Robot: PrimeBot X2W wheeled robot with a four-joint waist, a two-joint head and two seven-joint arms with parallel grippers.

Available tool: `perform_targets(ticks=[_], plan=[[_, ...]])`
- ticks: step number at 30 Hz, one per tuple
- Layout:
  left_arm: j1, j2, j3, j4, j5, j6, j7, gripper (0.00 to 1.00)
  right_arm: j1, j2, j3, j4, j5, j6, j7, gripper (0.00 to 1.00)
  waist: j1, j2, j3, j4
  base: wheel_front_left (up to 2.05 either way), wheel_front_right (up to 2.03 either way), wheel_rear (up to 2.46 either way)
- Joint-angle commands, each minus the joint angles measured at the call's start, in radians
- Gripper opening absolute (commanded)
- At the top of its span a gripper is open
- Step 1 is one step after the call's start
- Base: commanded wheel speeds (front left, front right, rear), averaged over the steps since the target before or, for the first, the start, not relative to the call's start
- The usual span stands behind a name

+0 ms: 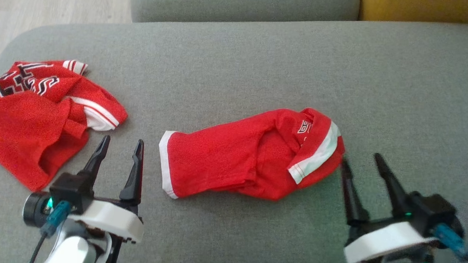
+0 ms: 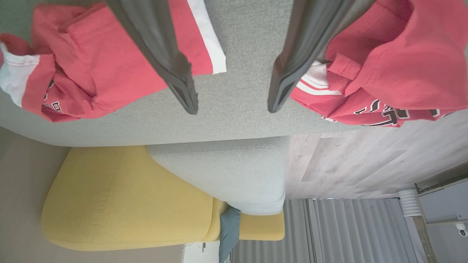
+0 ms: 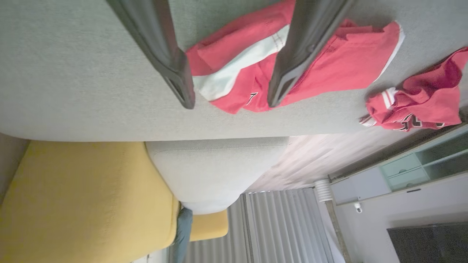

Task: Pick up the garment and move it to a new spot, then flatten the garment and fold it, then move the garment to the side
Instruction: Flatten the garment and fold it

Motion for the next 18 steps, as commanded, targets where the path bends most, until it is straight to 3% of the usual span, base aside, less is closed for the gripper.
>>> perform_targets(ticks=[1, 10, 18], plan=[[-0.063, 0.020, 0.039, -0.031, 0.002, 0.003, -0.012, 1.00, -0.056, -0.005, 0.041, -0.029, -0.001, -0.001, 0.008, 1.00, 0.0000, 0.0000, 0.009, 0.003, 0.00, 0.00, 0.00], [-0.101, 0.010, 0.037, -0.041, 0.013, 0.000, -0.012, 1.00, -0.121, -0.022, 0.269, 0.050, 0.086, -0.001, 0.149, 1.00, 0.0000, 0.0000, 0.074, 0.025, 0.00, 0.00, 0.00], [-0.147, -0.005, 0.036, -0.038, 0.023, -0.005, -0.012, 1.00, -0.208, -0.020, 0.345, 0.132, 0.138, -0.001, 0.216, 1.00, 0.0000, 0.0000, 0.138, 0.049, 0.00, 0.00, 0.00]])
